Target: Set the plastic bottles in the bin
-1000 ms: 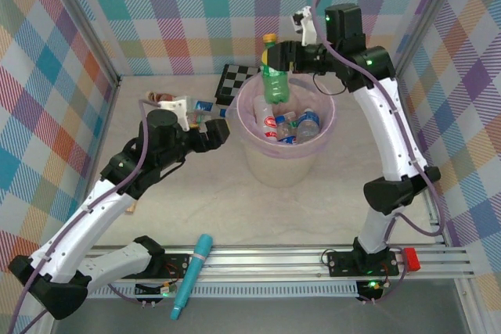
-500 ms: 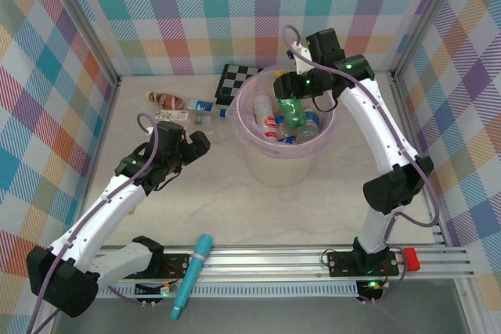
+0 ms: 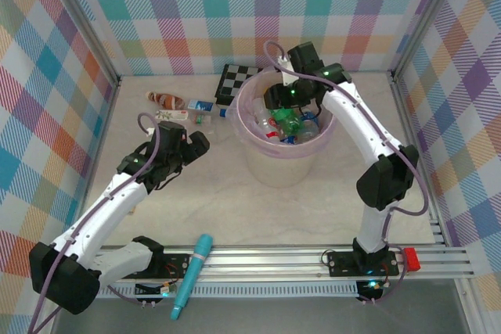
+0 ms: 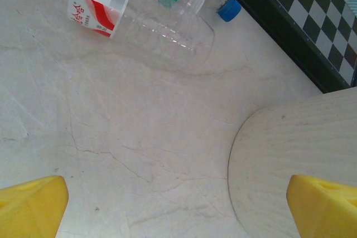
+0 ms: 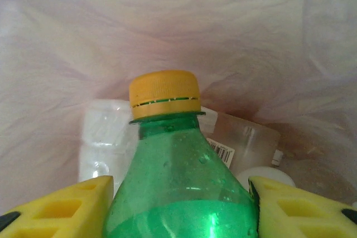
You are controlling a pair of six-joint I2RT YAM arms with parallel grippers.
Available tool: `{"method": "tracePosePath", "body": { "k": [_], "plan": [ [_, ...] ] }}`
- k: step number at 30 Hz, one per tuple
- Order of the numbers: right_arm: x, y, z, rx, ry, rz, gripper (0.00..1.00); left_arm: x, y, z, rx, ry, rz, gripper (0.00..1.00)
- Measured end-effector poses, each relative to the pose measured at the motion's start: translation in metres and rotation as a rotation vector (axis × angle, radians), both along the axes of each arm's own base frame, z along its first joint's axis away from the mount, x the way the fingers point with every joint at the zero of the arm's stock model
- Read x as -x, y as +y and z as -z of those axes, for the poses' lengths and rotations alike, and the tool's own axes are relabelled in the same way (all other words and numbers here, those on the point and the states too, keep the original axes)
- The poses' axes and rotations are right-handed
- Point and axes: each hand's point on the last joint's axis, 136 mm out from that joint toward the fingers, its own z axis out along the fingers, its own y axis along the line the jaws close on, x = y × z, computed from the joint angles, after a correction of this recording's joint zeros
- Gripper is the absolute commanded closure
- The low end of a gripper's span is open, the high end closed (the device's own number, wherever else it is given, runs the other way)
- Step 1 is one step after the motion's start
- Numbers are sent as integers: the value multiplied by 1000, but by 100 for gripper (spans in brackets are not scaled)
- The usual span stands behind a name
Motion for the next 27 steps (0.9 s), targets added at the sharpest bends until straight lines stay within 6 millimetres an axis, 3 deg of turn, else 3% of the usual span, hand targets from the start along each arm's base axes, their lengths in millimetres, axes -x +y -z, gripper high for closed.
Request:
{"method": "tracePosePath", "body": {
  "k": [8, 14, 17, 21, 27],
  "plan": [
    [-7, -1, 11, 42, -25, 30, 43, 0, -1, 9, -4, 23, 5, 0],
    [-12, -7, 19, 91, -31, 45, 28, 0, -1, 14, -4, 34, -1, 0],
    [-1, -11, 18, 116, 6, 32, 21, -1, -1, 20, -7, 54, -7, 0],
    [9, -13, -3, 117, 11, 13, 14, -3, 0, 30, -8, 84, -26, 0],
    [23, -17, -33, 95, -14, 1, 12, -11, -1, 38, 9, 104, -51, 0]
  ]
}}
